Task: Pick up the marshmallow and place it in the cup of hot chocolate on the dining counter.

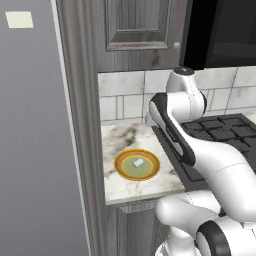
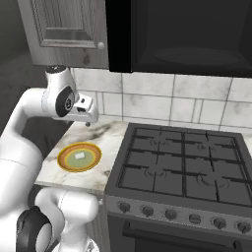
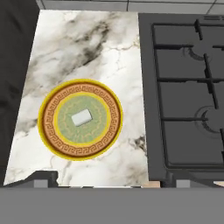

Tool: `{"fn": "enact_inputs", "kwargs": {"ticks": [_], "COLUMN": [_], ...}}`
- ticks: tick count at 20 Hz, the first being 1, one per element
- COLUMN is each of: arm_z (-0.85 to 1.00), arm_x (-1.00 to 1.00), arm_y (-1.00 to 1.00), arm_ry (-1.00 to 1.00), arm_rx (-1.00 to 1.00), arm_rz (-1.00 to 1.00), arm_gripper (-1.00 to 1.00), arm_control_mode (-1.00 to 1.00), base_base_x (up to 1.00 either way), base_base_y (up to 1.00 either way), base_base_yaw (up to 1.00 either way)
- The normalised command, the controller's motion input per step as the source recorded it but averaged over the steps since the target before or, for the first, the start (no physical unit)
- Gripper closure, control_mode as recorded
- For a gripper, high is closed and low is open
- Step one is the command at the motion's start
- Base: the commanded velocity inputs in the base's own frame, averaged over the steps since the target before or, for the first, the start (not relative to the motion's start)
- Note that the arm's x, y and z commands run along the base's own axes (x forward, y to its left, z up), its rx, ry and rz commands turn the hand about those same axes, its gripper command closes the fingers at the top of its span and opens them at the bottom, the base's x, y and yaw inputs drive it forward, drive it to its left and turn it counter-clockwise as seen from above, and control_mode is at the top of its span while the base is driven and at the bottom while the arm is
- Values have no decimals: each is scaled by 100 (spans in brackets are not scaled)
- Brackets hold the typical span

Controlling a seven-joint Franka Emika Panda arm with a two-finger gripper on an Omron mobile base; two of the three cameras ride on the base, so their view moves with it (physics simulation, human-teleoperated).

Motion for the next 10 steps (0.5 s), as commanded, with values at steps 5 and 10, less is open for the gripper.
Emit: {"fn": "enact_inputs", "kwargs": {"ticks": [5, 10], "arm_z": [-35, -49], "arm_x": [3, 14], "arm_y": [46, 36], "arm_ry": [0, 0], "arm_rx": [0, 0], "arm_rz": [-16, -26], "arm_gripper": [-100, -100], "arm_control_mode": [-100, -100], "base_base_x": [0, 0], "base_base_y": [0, 0], "base_base_yaw": [0, 0]}}
